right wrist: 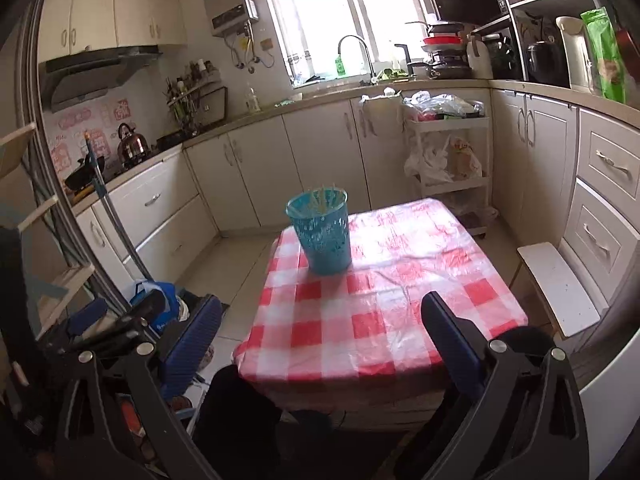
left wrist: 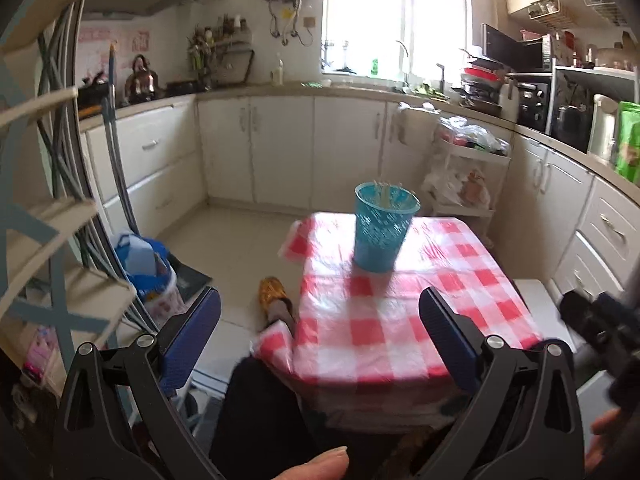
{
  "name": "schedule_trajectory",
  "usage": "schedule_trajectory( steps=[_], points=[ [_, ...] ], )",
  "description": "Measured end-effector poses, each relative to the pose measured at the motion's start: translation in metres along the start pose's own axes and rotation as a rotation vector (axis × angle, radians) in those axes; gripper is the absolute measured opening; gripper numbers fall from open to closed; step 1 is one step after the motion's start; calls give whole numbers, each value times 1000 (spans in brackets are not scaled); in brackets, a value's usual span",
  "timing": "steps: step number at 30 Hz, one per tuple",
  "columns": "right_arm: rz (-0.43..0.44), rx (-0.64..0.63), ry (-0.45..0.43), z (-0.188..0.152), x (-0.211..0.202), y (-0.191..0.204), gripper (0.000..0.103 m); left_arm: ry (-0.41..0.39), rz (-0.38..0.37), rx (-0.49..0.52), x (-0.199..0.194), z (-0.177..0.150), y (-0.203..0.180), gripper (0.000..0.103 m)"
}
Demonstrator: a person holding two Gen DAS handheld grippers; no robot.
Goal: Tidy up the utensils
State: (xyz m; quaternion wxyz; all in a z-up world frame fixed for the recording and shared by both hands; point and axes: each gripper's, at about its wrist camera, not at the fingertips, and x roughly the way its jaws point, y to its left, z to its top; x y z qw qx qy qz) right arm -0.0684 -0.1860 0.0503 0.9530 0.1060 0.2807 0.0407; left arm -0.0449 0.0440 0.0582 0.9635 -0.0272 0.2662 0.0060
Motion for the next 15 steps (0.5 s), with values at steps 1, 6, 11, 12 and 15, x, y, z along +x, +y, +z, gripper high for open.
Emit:
schedule_trajectory(
  steps=[1, 6, 11, 12, 15],
  points=[
    [0, 23, 11, -6, -1, -3, 96, 7, -7, 2, -2, -4, 1, 95],
    [13, 68, 37, -34, -12, -11, 96, -5, 19, -4, -20, -19, -1, 95],
    [-14, 25, -8, -39, -36, -10, 96, -66, 33, 27, -42, -25, -16, 95],
    [-16, 20, -8, -40, -38, -10, 96, -65, 30, 29, -45, -25, -18, 95],
    [-20, 17, -4, -42, -43, -11, 96, -56, 21, 21, -50, -27, -19, 95]
  ],
)
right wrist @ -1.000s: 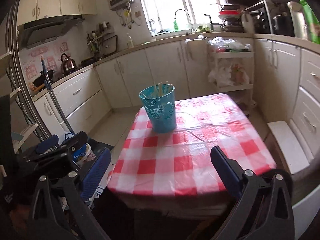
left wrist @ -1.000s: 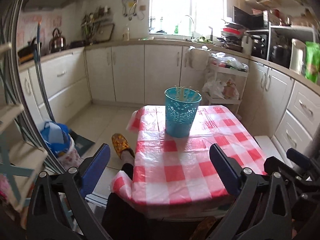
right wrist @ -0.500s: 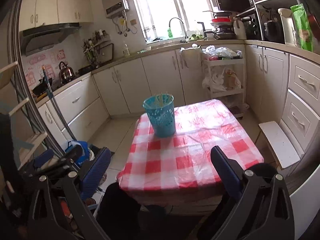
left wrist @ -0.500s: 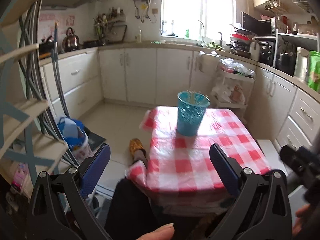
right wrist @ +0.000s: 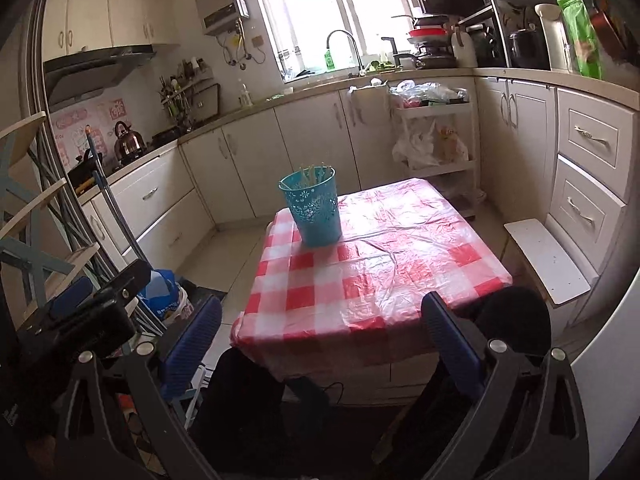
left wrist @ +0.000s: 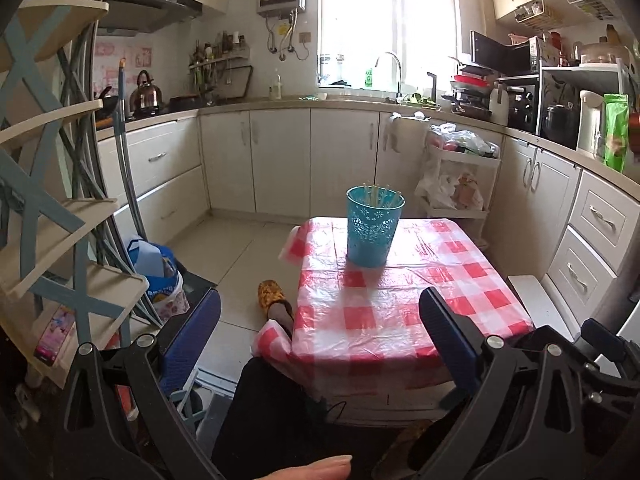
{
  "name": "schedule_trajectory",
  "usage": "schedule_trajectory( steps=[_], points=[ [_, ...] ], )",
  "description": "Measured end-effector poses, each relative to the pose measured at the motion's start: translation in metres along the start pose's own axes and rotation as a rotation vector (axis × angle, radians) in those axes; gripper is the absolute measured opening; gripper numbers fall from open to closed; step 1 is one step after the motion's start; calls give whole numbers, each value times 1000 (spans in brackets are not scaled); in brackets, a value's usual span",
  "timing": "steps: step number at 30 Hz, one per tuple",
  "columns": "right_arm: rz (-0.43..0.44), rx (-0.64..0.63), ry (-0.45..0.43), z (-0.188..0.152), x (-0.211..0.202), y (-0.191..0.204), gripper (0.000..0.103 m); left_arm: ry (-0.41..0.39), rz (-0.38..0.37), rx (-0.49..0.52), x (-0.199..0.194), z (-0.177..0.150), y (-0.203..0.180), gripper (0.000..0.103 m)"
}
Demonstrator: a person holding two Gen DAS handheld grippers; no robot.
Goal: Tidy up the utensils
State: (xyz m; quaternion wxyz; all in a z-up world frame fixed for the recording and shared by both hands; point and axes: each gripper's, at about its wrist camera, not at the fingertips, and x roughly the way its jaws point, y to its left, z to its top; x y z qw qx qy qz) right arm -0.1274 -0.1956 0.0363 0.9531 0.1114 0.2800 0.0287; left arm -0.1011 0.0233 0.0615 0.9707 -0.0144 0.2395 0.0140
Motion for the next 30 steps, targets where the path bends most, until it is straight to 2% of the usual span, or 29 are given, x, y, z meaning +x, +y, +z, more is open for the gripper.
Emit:
schedule_trajectory(
  steps=[10, 26, 30],
  points=[
    [-3, -44, -37, 1, -16, 5, 96, 3, -11, -6, -8, -2, -4, 95],
    [0, -60, -15, -3, -13, 7, 96, 37, -28, 3, -3, -6, -6, 95],
    [-2, -60, -16, -3, -13, 7, 96, 56, -59, -11, 0, -8, -3, 95]
  ],
)
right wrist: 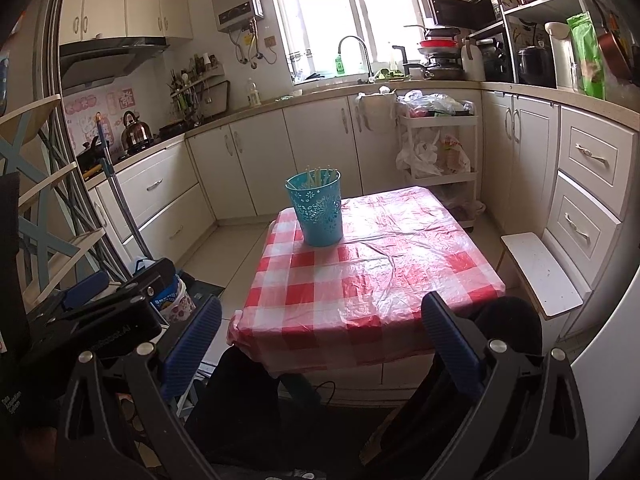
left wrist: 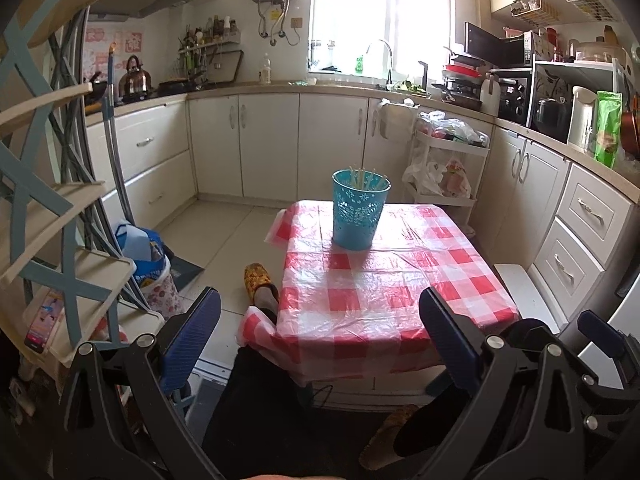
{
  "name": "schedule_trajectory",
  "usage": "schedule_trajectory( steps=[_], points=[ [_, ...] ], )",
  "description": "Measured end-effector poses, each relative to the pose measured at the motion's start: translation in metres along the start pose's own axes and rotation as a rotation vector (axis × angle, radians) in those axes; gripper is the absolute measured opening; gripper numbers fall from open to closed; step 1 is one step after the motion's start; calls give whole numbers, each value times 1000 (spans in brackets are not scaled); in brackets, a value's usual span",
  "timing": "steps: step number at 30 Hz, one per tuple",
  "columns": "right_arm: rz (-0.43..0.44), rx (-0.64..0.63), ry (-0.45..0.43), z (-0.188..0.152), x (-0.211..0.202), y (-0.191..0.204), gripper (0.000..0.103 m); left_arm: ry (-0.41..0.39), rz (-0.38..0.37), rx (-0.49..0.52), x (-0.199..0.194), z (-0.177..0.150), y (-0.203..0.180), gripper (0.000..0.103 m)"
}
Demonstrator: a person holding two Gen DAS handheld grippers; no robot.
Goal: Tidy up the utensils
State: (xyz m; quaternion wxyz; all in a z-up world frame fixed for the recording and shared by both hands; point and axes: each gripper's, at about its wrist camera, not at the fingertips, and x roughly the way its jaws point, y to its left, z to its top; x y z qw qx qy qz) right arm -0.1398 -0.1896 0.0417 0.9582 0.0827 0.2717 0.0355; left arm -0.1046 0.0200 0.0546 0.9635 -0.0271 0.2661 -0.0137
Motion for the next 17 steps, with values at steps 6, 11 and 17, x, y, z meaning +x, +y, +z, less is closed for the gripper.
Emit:
schedule_trajectory(
  steps=[6, 11, 17],
  points=[
    [0, 1, 0, 0, 0, 0, 96, -34, -15, 7, -5, -5, -1, 95],
    [0, 2, 1, -1, 0, -1, 96, -26, 16, 8, -3, -5, -1, 95],
    [-1, 2, 4, -2, 0, -1, 96, -18, 21, 19, -1, -5, -3, 95]
  ],
)
